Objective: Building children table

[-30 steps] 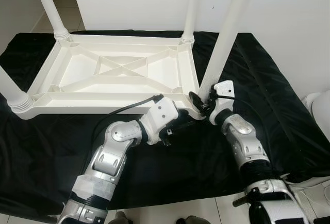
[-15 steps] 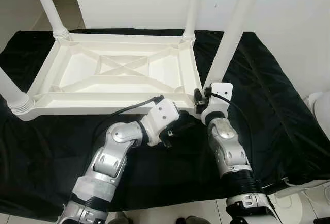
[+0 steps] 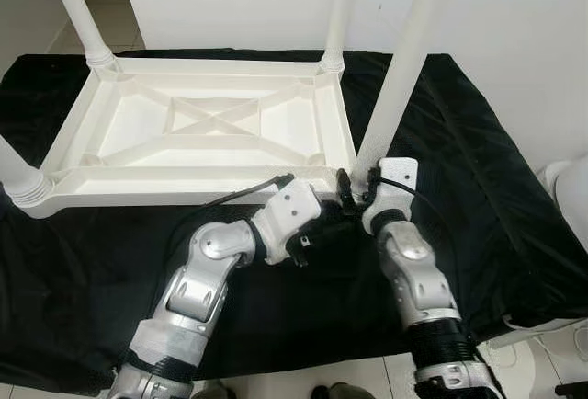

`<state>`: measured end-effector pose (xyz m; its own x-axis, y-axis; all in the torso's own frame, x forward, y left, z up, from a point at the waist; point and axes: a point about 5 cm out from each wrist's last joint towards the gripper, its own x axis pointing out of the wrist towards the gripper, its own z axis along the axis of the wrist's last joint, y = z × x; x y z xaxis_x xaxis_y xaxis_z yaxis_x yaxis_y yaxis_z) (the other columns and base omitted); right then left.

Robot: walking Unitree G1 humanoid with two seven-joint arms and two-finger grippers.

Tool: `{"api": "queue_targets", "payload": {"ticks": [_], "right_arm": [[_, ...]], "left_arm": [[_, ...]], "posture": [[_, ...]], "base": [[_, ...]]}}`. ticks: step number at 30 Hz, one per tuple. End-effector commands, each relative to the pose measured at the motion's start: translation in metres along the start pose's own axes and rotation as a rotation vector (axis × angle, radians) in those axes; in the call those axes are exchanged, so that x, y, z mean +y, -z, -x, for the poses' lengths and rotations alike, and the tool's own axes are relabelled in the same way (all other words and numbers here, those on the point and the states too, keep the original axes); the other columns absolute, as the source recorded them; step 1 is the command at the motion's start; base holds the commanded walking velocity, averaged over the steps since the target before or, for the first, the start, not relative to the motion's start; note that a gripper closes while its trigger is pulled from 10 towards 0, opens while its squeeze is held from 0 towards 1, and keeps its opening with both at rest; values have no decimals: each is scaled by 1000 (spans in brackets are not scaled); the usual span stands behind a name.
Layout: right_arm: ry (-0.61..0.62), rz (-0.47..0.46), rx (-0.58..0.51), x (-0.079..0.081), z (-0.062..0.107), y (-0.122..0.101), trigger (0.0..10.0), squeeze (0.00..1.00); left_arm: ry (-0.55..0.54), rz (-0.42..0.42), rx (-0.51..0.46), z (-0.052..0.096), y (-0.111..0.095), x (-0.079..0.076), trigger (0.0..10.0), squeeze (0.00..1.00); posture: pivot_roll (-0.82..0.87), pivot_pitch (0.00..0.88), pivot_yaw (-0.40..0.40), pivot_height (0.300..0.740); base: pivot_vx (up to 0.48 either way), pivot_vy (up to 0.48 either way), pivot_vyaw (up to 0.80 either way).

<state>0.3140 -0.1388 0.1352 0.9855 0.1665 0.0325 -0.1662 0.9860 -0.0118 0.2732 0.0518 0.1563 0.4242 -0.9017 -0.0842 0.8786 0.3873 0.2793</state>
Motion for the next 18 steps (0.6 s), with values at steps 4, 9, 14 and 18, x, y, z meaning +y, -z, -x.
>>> {"api": "queue_targets", "payload": {"ticks": [4,9,14,18], "right_arm": [[-154,31,-6,-7,5,0,10000,0],[-266,74,-12,-13,1,-4,10000,0],[-403,140,-14,-25,-14,-11,10000,0],[-426,154,-11,-28,-19,-12,10000,0]], "left_arm": [[-98,-1,9,1,1,2,10000,0],[-89,0,9,1,1,0,10000,0],[-74,4,11,0,1,-5,10000,0],[-70,4,10,0,1,-7,10000,0]], "posture": [[-104,65,-20,740],[-104,63,-16,740],[-100,59,-9,740],[-98,57,-9,740]], "base": [[0,0,0],[0,0,0],[0,0,0],[0,0,0]]}}
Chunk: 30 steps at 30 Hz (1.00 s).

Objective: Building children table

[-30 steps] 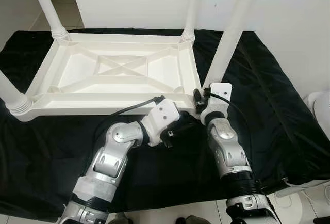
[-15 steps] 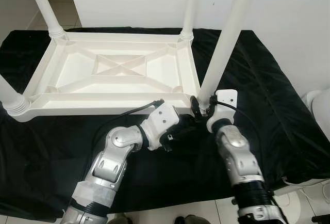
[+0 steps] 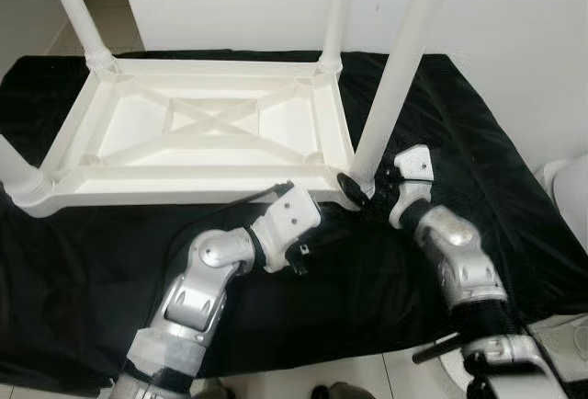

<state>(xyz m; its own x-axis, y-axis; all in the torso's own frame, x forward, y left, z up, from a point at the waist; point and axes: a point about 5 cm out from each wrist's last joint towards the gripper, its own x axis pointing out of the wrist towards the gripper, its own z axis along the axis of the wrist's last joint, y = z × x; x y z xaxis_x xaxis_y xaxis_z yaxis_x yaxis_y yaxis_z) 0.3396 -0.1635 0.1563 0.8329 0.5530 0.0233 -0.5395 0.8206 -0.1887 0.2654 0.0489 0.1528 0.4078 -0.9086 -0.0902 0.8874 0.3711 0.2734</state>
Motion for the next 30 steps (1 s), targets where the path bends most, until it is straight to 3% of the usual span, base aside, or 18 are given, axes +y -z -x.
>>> {"api": "queue_targets", "payload": {"ticks": [1,5,6,7,8,17,18,24,30], "right_arm": [[-38,-12,22,1,0,8,10000,0],[-73,-1,43,-2,-7,9,9922,0],[-84,-1,56,-3,-10,10,3569,0],[-84,-1,56,-3,-10,10,3569,0],[-105,-5,72,-2,-13,11,0,0],[-156,-26,101,-5,-13,21,0,0],[-155,-31,95,-6,-14,21,10000,0],[-106,-30,75,-7,-14,19,10000,0],[28,-27,50,-10,-18,14,10000,0]], "left_arm": [[-86,0,7,-1,0,1,10000,0],[-87,1,2,-3,-1,1,10000,0],[-89,0,0,-4,-2,1,10000,0],[-89,0,0,-4,-2,1,10000,0],[-92,-5,-2,-5,-3,3,10000,0],[-106,-24,-5,-6,-6,10,10000,0],[-107,-25,-5,-6,-6,10,10000,0],[-109,-26,-6,-6,-6,11,10000,0],[-108,-29,-6,-7,-7,12,10000,0]], "posture": [[-96,56,-11,740],[-91,50,-14,740],[-89,41,-15,740],[-89,41,-15,740],[-86,41,-17,740],[-81,38,-17,740],[-81,39,-18,740],[-83,41,-15,740],[-88,43,-7,740]], "base": [[0,0,0],[0,0,0],[0,0,0],[0,0,0],[0,0,0],[0,0,0],[0,0,0],[0,0,0],[0,0,0]]}}
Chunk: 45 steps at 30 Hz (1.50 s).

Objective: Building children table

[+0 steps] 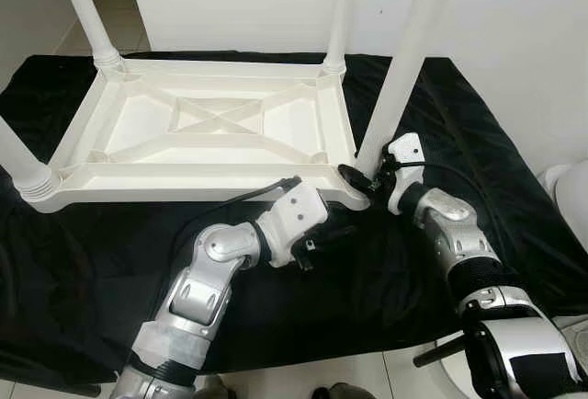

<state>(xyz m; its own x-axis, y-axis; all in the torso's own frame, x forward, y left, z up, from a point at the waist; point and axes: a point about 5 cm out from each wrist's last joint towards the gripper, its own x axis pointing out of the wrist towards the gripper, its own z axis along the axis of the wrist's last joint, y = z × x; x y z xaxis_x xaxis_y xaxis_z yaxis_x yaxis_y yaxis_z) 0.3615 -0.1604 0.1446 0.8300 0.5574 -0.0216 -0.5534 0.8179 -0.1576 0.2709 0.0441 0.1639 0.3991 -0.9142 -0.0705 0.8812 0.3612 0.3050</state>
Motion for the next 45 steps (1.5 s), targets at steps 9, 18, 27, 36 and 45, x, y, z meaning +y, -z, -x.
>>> {"api": "queue_targets", "payload": {"ticks": [9,18,27,36,45], "right_arm": [[309,-23,-25,8,0,-3,10000,0],[545,-90,-40,26,0,-6,10000,0],[596,-123,-38,57,-8,-9,10000,0],[585,-180,-60,59,-5,-12,10000,1000],[532,-184,-79,50,7,-14,10000,0]], "left_arm": [[-104,-3,12,-1,1,7,10000,0],[-98,2,15,0,2,4,10000,0],[-96,7,10,-2,1,3,10000,0],[-101,7,10,0,1,4,10000,0],[-99,5,12,0,1,4,10000,0]], "posture": [[-84,44,-8,740],[-81,47,-10,740],[-81,42,-9,740],[-80,39,-5,740],[-82,36,-5,740]], "base": [[0,0,0],[0,0,0],[0,0,0],[0,0,0],[0,0,0]]}}
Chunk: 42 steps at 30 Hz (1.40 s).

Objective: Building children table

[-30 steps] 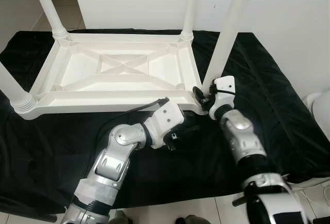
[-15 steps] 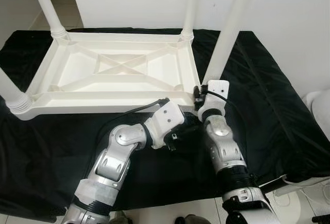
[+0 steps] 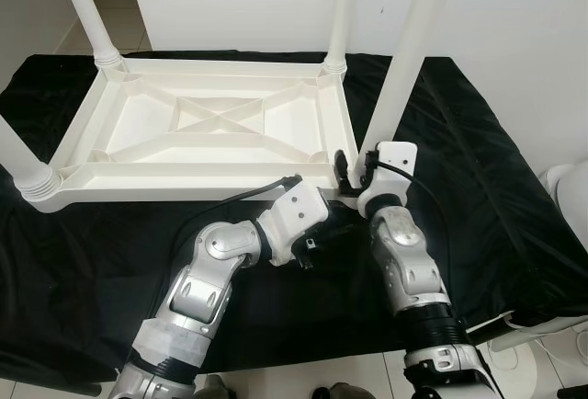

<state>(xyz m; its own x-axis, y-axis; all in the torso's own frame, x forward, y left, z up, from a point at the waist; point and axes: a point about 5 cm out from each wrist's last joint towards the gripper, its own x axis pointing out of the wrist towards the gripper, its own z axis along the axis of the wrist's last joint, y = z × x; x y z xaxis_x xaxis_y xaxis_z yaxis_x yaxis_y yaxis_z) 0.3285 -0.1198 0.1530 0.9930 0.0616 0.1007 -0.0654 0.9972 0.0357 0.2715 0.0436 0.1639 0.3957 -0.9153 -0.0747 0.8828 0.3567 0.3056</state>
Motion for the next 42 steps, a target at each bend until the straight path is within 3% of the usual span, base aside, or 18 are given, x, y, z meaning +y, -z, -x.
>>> {"api": "queue_targets", "payload": {"ticks": [1,5,7,8,9,16,25,26,28,40,41,42], "right_arm": [[-3,-13,12,-2,2,2,10000,0],[-186,38,36,-16,1,5,10000,0],[-186,38,36,-16,1,5,10000,0],[-312,100,34,-24,-3,6,10000,0],[-348,115,37,-26,-4,7,10000,0],[-419,132,56,-29,-10,7,10000,0],[-602,212,122,-28,-25,9,10000,0],[-621,218,136,-29,-25,11,431,0],[-635,218,146,-31,-26,12,0,0],[-649,180,151,-40,-28,15,0,0],[-635,174,148,-41,-29,15,10000,0],[-635,174,148,-41,-29,15,10000,0]], "left_arm": [[-104,7,9,0,1,4,10000,0],[-111,5,10,0,2,5,10000,0],[-111,5,10,0,2,5,10000,0],[-113,3,9,0,1,7,10000,0],[-114,3,9,0,1,7,10000,0],[-115,-1,8,0,1,8,10000,0],[-122,-6,6,0,-1,12,10000,0],[-124,-7,5,-1,-1,12,10000,0],[-125,-7,5,-1,-1,12,10000,0],[-133,-5,1,-1,-2,14,10000,0],[-132,-5,0,-1,-2,14,10000,0],[-132,-5,0,-1,-2,14,10000,0]], "posture": [[-82,36,-5,740],[-85,30,-11,740],[-85,30,-11,740],[-84,29,-8,740],[-84,29,-8,740],[-82,27,-6,740],[-78,29,-1,740],[-77,29,-2,740],[-75,32,-4,740],[-82,41,1,740],[-82,41,1,740],[-82,41,1,740]], "base": [[0,0,0],[0,0,0],[0,0,0],[0,0,0],[0,0,0],[0,0,0],[0,0,0],[0,0,0],[0,0,0],[0,0,0],[0,0,0],[0,0,0]]}}
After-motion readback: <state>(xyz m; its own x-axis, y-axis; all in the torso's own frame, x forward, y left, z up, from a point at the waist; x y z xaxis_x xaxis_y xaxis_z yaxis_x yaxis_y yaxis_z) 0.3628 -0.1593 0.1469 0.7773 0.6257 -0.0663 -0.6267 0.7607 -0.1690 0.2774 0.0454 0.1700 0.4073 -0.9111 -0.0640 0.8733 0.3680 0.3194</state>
